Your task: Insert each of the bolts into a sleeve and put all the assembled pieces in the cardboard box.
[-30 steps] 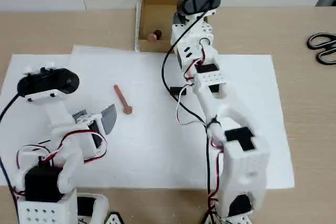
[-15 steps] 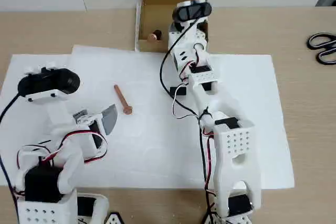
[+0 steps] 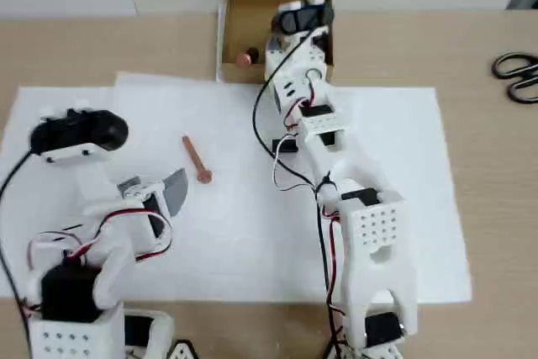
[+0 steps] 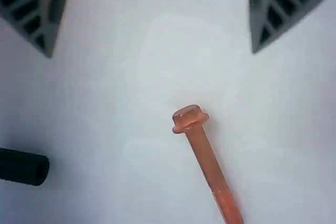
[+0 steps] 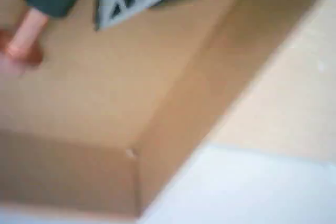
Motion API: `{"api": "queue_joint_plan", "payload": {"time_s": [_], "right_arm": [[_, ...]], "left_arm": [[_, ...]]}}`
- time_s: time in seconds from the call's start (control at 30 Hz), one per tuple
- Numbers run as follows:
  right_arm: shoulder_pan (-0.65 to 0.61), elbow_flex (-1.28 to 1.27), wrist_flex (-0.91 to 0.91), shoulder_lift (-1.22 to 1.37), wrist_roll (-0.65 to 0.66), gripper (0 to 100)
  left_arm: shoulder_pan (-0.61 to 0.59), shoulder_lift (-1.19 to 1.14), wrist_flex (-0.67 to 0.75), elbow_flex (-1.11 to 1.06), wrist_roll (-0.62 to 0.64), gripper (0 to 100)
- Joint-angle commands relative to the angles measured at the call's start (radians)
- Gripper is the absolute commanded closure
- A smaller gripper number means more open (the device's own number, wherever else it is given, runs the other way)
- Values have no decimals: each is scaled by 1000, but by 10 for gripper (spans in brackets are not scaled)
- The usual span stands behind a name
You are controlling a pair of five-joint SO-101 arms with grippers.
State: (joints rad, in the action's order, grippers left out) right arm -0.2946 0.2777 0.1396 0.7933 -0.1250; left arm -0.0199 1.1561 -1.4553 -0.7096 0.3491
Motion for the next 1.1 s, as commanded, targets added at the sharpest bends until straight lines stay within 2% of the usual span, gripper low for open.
{"api": "queue_joint_plan", "payload": {"time_s": [0.0, 0.3, 0.5, 1.07], "right_arm": [[-4, 91, -44, -18, 11, 872], [2, 230, -220, -18, 11, 872], [18, 361, -478, -96, 11, 872], [-4, 365, -1188, -496, 3, 875]], "left_arm": [[5, 8, 23, 4, -3, 770], [5, 8, 23, 5, -3, 770], [5, 8, 23, 10, -3, 770], [2, 8, 23, 10, -3, 770]]}}
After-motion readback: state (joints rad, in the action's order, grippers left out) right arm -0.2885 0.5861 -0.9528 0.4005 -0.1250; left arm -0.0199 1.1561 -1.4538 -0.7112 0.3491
